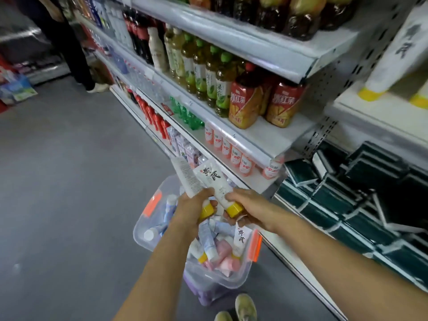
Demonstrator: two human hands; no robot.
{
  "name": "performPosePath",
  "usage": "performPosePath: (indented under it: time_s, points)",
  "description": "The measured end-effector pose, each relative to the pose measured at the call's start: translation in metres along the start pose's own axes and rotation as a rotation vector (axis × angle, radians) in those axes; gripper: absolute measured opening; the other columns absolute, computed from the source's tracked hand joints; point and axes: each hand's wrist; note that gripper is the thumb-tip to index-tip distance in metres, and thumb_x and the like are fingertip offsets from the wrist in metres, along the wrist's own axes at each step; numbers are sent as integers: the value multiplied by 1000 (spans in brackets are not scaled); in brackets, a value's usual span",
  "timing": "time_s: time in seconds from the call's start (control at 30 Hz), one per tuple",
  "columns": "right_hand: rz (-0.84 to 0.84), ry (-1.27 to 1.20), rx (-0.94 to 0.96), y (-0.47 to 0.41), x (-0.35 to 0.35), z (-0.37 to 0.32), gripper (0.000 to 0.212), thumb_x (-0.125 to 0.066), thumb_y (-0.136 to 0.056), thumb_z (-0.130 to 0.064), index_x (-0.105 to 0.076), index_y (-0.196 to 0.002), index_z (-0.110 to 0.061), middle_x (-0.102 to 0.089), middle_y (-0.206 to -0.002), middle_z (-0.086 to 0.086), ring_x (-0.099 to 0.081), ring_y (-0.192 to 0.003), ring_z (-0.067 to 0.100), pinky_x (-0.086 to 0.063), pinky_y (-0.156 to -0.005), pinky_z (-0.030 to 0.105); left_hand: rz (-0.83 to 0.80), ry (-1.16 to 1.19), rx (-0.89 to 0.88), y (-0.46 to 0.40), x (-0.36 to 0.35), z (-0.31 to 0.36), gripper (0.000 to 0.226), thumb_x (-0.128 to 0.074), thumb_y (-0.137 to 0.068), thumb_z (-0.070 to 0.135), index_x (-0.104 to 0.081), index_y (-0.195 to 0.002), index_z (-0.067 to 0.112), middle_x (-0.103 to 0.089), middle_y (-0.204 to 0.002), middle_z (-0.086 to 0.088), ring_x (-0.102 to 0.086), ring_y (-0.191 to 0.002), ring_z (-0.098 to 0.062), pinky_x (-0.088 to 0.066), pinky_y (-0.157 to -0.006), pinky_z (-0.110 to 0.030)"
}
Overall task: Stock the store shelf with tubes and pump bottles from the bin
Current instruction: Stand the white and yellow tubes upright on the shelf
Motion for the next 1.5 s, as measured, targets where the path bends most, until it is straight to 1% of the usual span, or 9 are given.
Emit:
performPosePath:
  time_s: [0.17, 0.3, 0.57, 0.77, 0.9, 1.0, 1.1, 1.3, 1.5]
  points:
    - [178, 74, 91, 41, 22, -7, 28, -65, -87, -35, -67, -96, -8, -61, -65, 2, -56, -55, 11, -42, -50, 23, -143, -66, -39, 25, -36, 15, 22, -71, -83, 9, -65, -103, 2, -68, -75, -12, -62, -56, -19, -58, -61, -35]
    - [285, 28, 120, 74, 48, -7, 16, -65, -88, -35, -63, -78, -23, -53, -54, -8, -48, -49, 6, -34, -48, 20, -280, -159, -33, 47, -70, 23, 17, -70, -87, 18, -65, -96, 5, -65, -69, -12, -60, -56, -20, -58, -57, -33]
    - [407, -220, 228, 139, 96, 0, 19, -68, -85, -30, -64, -90, -12, -53, -65, 4, -49, -52, 11, -30, -46, 21, -505, -258, -58, 79, -138, 34, 63, -45, -87, 66, -66, -89, 7, -63, -68, -8, -58, -51, -20, -46, -46, -27]
    - [500, -260, 340, 169, 133, -13, 13, -62, -90, -25, -69, -96, -15, -67, -74, 3, -59, -64, 13, -41, -56, 24, -571, -286, -50, 92, -185, 46, 77, -37, -83, 74, -58, -107, 4, -63, -70, -12, -60, -55, -21, -40, -43, -23]
    - [567, -266, 429, 181, 157, -34, 14, -63, -90, -19, -70, -100, -12, -69, -98, 16, -58, -88, 28, -45, -82, 40, -588, -271, -69, 97, -211, 55, 74, -38, -86, 72, -57, -110, 5, -62, -66, -10, -58, -51, -21, -40, -42, -23]
    - [645, -229, 500, 184, 178, -53, 13, -63, -91, -14, -68, -102, -10, -69, -97, 15, -60, -87, 29, -45, -77, 40, -607, -229, -83, 97, -227, 60, 75, -40, -85, 73, -54, -114, 5, -61, -66, -11, -57, -49, -20, -37, -37, -21]
    - [756, -185, 569, 184, 201, -75, 26, -63, -91, -7, -62, -117, -6, -71, -103, 6, -67, -88, 21, -54, -71, 30, -622, -194, -88, 95, -242, 65, 72, -40, -86, 72, -53, -113, 7, -60, -66, -10, -56, -49, -20, -36, -36, -20]
    - [873, -72, 564, 170, 250, -102, 40, -65, -89, -4, -55, -127, -8, -64, -119, 7, -61, -97, 19, -44, -64, 21, -553, -158, -108, 90, -268, 70, 67, -33, -90, 71, -57, -100, 9, -63, -69, -11, -58, -50, -21, -36, -36, -20]
    - [866, 66, 508, 155, 275, -102, 39, -66, -87, -2, -56, -123, -12, -63, -124, 7, -60, -109, 22, -48, -99, 42, -506, -165, -117, 84, -288, 71, 66, -35, -91, 69, -55, -114, 10, -64, -74, -13, -61, -52, -22, -39, -37, -22]
Point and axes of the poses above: each hand's wrist, its own y-axis away from the middle knuckle, its own x-axis out of the back of the hand, z = x × y
